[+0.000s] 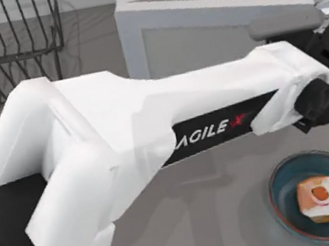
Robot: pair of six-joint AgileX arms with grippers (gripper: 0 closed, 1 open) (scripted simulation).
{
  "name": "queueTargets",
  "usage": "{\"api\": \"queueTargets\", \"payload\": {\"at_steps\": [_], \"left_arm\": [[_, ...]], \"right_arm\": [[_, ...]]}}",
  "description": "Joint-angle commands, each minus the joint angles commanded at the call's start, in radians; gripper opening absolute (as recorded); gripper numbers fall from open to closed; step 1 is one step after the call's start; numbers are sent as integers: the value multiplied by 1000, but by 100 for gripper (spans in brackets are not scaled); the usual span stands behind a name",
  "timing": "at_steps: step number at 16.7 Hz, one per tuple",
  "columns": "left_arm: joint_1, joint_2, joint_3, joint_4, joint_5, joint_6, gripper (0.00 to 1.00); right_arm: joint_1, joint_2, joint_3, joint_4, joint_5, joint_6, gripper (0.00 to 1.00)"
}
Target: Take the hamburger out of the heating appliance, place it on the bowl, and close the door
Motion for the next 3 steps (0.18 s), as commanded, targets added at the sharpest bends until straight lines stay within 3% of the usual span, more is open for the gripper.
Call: {"api": "queueTargets", "payload": {"at_steps": [3], "left_arm": [[37,35,38,14,23,38,0]], "right_arm": [[0,0,0,0,0,0,100]]}}
